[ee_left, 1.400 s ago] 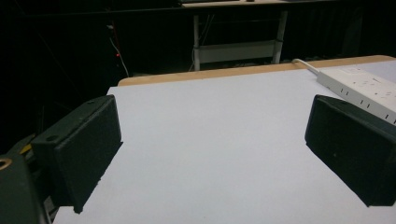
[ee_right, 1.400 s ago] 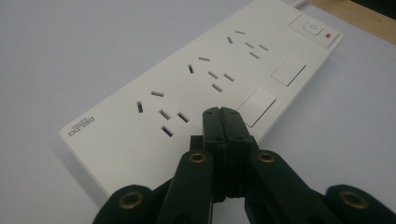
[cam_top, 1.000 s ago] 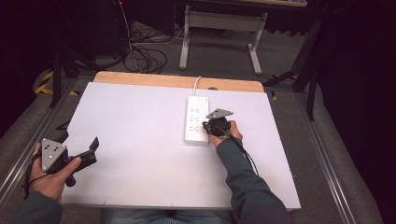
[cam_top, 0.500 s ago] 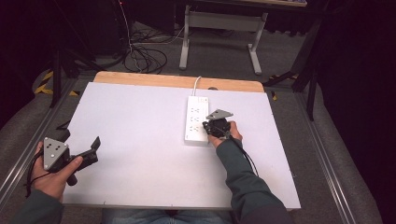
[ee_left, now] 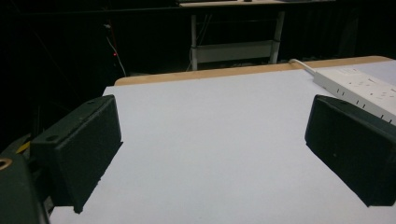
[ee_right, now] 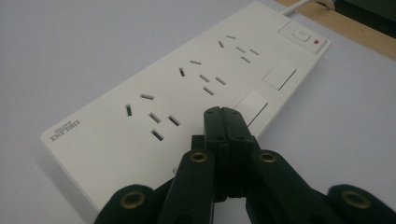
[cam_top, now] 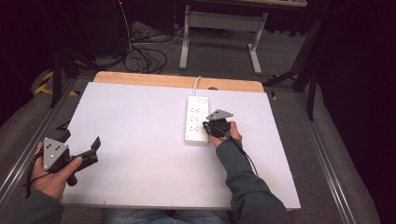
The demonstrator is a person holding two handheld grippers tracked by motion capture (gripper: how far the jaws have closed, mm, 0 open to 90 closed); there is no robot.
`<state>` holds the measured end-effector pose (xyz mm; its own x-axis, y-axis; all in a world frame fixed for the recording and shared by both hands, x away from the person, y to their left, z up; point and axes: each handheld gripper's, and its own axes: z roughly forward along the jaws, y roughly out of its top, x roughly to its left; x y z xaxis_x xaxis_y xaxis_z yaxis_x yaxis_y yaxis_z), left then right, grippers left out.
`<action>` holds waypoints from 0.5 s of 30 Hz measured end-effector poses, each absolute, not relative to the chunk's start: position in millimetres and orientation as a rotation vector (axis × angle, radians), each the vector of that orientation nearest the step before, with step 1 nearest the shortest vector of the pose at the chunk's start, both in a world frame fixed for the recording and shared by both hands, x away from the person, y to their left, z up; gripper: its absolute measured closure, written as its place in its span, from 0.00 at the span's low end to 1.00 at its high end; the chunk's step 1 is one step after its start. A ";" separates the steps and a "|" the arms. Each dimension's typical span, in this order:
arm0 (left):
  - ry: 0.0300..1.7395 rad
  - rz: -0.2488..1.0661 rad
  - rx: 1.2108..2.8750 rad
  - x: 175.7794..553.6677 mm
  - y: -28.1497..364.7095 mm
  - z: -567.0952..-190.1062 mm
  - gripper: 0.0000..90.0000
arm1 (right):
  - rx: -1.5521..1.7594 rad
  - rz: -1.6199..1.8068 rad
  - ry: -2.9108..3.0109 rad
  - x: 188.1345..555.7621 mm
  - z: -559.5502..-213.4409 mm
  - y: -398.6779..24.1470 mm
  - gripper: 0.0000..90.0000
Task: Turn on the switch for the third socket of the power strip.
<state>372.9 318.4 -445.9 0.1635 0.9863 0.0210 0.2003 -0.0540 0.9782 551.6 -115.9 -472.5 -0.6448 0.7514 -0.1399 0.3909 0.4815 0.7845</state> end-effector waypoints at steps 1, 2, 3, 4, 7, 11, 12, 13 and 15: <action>1.215 1.012 1.464 373.1 318.5 -446.1 0.05 | 0.943 1.021 2.259 551.4 -472.6 -115.5 1.00; 1.215 1.009 1.462 373.2 318.4 -446.3 0.05 | 0.940 1.020 2.256 551.2 -472.7 -115.3 1.00; 1.215 1.008 1.462 373.3 318.3 -446.3 0.05 | 0.937 1.016 2.256 551.1 -472.7 -115.4 1.00; 1.211 1.009 1.464 373.2 318.5 -446.1 0.05 | 0.938 1.015 2.252 550.6 -472.9 -114.7 1.00; 1.210 1.010 1.458 372.4 318.7 -445.4 0.05 | 0.930 1.005 2.253 550.2 -472.7 -114.2 1.00; 1.216 1.011 1.456 371.0 319.2 -445.5 0.05 | 0.933 1.008 2.255 550.6 -472.6 -114.5 1.00; 1.217 1.012 1.458 370.7 319.5 -445.6 0.05 | 0.932 1.009 2.255 550.7 -472.6 -114.6 1.00; 1.217 1.014 1.457 370.4 319.8 -445.8 0.05 | 0.934 1.010 2.256 550.9 -472.6 -114.6 1.00; 1.222 1.013 1.455 369.8 320.1 -446.0 0.05 | 0.933 1.009 2.256 550.9 -472.5 -114.6 1.00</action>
